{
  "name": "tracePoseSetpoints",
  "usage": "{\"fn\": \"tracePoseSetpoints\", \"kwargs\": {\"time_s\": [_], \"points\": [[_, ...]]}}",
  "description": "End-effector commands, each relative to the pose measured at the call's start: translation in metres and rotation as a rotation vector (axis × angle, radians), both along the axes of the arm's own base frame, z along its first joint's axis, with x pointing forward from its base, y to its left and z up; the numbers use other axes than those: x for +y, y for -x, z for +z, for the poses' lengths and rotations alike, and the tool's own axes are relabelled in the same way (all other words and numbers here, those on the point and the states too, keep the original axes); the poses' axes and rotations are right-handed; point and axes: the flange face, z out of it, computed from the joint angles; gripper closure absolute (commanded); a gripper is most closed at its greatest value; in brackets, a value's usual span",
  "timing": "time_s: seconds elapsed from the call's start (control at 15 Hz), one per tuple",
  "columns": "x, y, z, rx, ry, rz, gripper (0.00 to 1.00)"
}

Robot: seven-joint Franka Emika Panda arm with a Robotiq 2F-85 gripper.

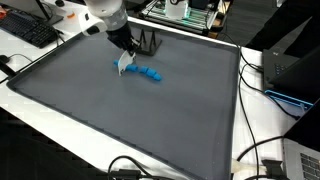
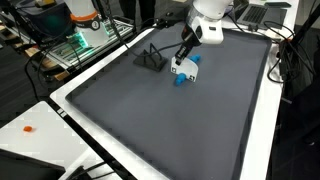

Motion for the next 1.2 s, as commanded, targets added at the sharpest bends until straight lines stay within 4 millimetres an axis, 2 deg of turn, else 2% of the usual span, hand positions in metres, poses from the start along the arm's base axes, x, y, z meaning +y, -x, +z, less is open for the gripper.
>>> {"fn": "tracePoseSetpoints", "kwargs": {"time_s": [0.0, 0.73, 1.13], "points": [[0.005, 0.007, -0.015, 0.048, -0.039, 0.009, 0.99], [0.016, 0.007, 0.0, 0.057, -0.043, 0.012, 0.99], [0.006, 0.006, 0.015, 0.035, -0.018, -0.022, 0.99]]}}
